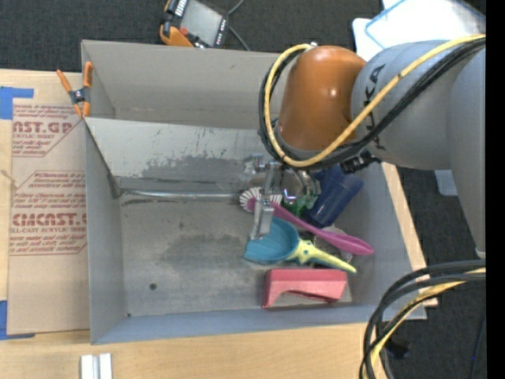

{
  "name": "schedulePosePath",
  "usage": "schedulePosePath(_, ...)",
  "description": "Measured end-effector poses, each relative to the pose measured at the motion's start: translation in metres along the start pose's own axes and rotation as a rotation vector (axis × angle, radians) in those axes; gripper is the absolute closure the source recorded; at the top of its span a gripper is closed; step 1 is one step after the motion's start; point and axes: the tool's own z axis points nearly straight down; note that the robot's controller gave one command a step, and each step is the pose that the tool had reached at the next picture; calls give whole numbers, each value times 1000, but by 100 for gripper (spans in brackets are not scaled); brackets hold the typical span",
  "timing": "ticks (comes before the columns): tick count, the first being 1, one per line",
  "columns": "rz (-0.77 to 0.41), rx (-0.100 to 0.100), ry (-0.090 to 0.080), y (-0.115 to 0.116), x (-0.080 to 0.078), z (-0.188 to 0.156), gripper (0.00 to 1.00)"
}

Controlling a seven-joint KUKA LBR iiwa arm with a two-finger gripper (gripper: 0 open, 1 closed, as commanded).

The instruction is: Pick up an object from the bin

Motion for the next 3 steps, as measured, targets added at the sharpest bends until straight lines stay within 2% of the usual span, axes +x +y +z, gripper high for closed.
schedulePosePath(1, 0, 0, 0, 0, 0, 0, 100)
schedulePosePath(2, 1, 0, -1, 0, 0, 1, 100)
schedulePosePath(3, 47, -1, 2, -22, 2, 44, 100)
